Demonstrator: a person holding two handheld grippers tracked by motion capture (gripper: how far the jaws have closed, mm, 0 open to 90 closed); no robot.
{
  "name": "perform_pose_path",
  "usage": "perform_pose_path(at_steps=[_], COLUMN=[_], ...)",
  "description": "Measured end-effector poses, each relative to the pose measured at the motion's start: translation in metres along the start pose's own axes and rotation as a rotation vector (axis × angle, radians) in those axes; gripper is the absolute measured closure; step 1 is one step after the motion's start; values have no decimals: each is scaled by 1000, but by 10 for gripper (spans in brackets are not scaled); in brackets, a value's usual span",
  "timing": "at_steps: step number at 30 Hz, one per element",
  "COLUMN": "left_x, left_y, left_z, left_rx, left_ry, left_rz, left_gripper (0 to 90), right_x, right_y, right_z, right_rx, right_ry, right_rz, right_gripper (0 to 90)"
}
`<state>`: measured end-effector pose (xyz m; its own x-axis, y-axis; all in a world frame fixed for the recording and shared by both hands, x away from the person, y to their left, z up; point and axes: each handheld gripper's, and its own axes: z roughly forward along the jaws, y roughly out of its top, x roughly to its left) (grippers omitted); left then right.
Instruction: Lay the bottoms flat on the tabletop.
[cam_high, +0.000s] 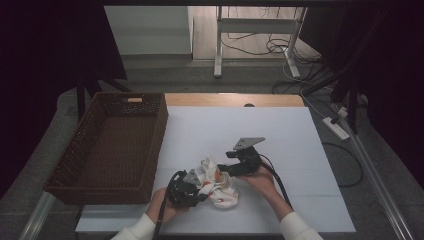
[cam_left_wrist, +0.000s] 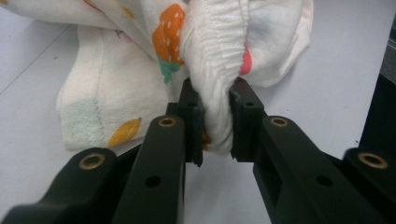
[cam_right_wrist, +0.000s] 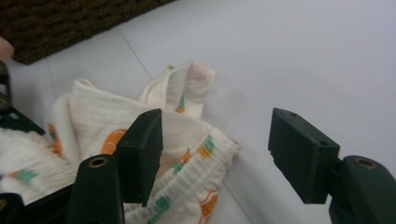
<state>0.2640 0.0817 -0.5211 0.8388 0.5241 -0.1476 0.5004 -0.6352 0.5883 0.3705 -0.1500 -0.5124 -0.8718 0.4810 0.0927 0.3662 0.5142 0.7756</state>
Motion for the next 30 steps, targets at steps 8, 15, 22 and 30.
perform_pose_path(at_steps=[8,15,22,30], left_x=[1,1,1,3], left_y=[-1,-1,-1,-2], left_z=[-2,-1,-2,-4], left_rx=[-4,-1,-5,-13], left_ry=[3,2,4,10], left_rz=[-4,-5,-7,-14], left_gripper=[778,778,778,778], right_x=[-7,-7,-2,-8], right_y=[-9,-13,-13,-14], right_z=[11,16,19,11], right_rx=[76,107,135,127], right_ry=[4,23,13,21], right_rz=[-6,-23,-66,-38], right_gripper=[354,381,513,767])
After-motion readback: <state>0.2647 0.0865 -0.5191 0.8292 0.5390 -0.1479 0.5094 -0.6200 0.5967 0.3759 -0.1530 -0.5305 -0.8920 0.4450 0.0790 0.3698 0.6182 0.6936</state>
